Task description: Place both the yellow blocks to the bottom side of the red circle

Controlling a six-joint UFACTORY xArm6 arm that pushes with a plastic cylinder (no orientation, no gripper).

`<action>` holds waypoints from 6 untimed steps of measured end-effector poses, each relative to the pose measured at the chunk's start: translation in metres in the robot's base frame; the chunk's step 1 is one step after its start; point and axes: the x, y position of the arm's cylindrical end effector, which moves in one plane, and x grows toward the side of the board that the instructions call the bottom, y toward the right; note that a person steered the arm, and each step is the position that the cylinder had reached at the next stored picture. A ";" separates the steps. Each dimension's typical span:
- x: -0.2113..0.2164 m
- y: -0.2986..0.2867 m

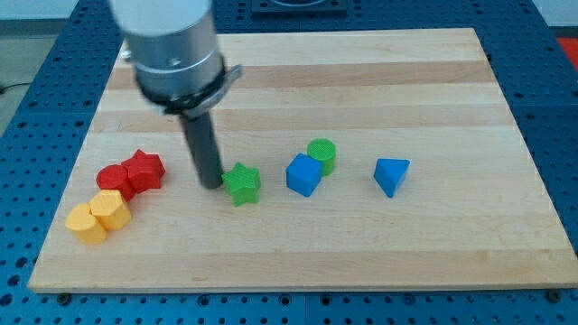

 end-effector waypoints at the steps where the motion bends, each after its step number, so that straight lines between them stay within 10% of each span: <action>1: 0.055 0.000; 3: 0.112 -0.106; 6: 0.044 -0.148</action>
